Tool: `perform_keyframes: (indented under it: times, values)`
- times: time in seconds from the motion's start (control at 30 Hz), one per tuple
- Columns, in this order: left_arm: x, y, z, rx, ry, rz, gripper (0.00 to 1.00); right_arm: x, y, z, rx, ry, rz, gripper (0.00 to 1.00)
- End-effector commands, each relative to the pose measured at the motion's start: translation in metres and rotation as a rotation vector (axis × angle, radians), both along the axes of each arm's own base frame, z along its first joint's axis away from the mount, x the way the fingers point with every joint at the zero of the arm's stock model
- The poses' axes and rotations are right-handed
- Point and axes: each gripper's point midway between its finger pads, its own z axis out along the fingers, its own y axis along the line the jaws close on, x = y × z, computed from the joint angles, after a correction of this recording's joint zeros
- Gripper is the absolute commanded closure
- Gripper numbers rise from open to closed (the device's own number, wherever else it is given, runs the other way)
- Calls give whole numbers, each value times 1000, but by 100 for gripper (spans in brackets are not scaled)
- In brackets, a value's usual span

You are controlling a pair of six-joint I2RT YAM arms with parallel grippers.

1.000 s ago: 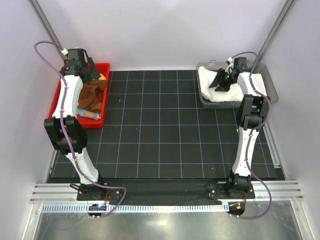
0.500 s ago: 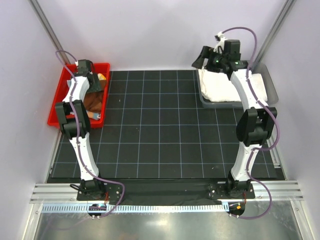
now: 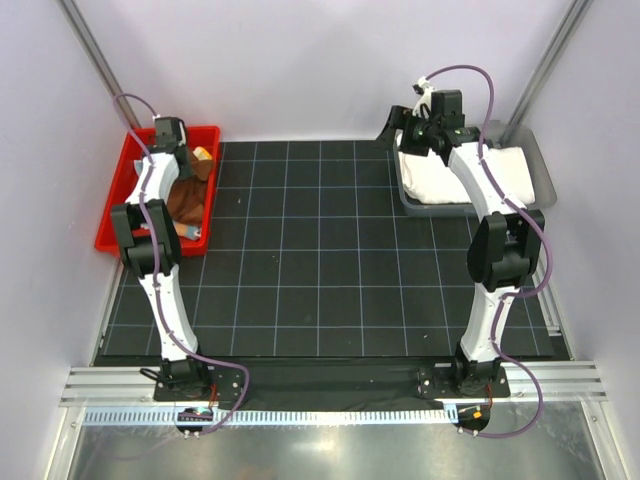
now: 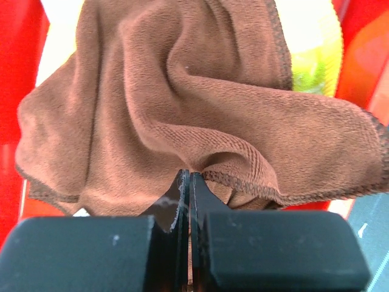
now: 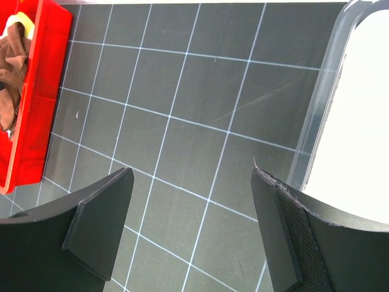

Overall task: Fold and stack the towels
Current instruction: Grab crumpled towel

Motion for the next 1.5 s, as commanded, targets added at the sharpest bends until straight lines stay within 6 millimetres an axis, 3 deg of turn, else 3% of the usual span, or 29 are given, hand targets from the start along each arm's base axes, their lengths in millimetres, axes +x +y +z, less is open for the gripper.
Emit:
perform_keyframes:
  times: [0.0,0.27,0.37,0.4,0.43,0.67,0.87,0.93,0.97,1.03,1.1,1.13,1.2,1.23,1.3,1.33,1.4,1.47]
  values:
    - [17,-8,44,-26,-126,-37,100,-3,0,16,-22,-48,7,14]
    - [0,-36,102,-86,-228,-102,100,-13,1,22,-26,-47,6,14]
    - [-3,-39,93,-102,-208,-99,59,-19,3,25,-19,-43,12,14]
    - [-2,-39,89,-96,-204,-98,52,-21,4,25,-17,-44,14,14]
    - [-1,-34,77,-81,-185,-92,51,-22,6,25,-13,-44,17,14]
    - [7,-29,39,-42,-130,-111,59,-22,5,29,-25,-61,22,14]
    - [8,-27,8,-28,-84,-101,53,-20,5,30,-29,-74,20,14]
    - [9,-16,-5,7,-57,-63,54,-19,5,29,-25,-73,19,14]
    - [10,-14,-7,19,-52,-55,56,-18,5,28,-25,-74,21,14]
    - [13,-12,-8,32,-52,-51,77,-17,4,26,-33,-73,19,14]
    - [15,-5,5,63,-71,-22,94,-16,3,22,-42,-67,17,14]
    - [15,-3,12,74,-81,-9,96,-16,3,23,-44,-69,16,14]
    - [13,-3,27,81,-92,14,97,-16,3,21,-42,-59,14,14]
    - [14,-2,47,80,-123,20,97,-16,4,21,-38,-59,15,14]
    - [14,-4,66,73,-142,21,92,-15,4,20,-31,-47,12,14]
    - [10,-7,82,71,-152,18,93,-16,5,20,-29,-41,12,14]
    - [5,-13,94,63,-162,4,100,-20,7,21,-15,-33,15,14]
    - [-4,-19,110,51,-186,-11,100,-23,8,17,-3,-24,18,14]
